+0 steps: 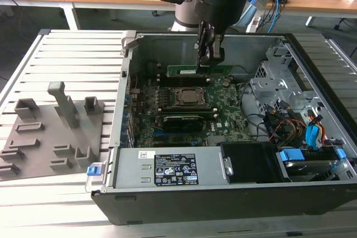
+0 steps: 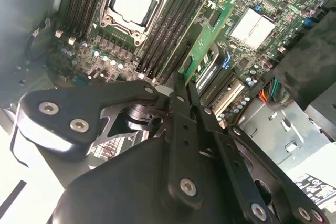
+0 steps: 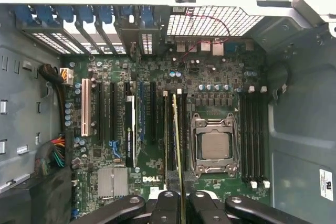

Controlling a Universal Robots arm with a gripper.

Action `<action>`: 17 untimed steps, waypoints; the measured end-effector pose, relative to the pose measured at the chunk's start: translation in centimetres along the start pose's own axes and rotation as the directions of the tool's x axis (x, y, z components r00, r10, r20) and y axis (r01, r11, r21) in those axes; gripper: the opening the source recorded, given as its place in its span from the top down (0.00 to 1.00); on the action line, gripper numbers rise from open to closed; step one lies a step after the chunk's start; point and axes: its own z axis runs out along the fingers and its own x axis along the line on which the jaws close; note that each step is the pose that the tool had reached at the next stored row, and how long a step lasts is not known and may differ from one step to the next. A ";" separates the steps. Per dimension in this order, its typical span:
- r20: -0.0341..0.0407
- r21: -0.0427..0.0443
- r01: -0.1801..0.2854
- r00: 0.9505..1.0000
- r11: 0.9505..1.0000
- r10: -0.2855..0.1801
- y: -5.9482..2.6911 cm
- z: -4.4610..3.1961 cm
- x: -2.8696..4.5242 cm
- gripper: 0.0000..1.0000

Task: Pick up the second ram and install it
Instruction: 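Insert the second ram into the second slot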

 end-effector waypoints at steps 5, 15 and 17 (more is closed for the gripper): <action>0.000 0.000 0.000 1.000 1.000 0.000 -0.05 0.80 0.04 0.86; 0.000 0.000 0.000 1.000 1.000 0.000 -0.13 2.15 0.12 0.86; 0.000 0.000 0.000 1.000 1.000 0.000 -0.16 2.47 0.14 0.86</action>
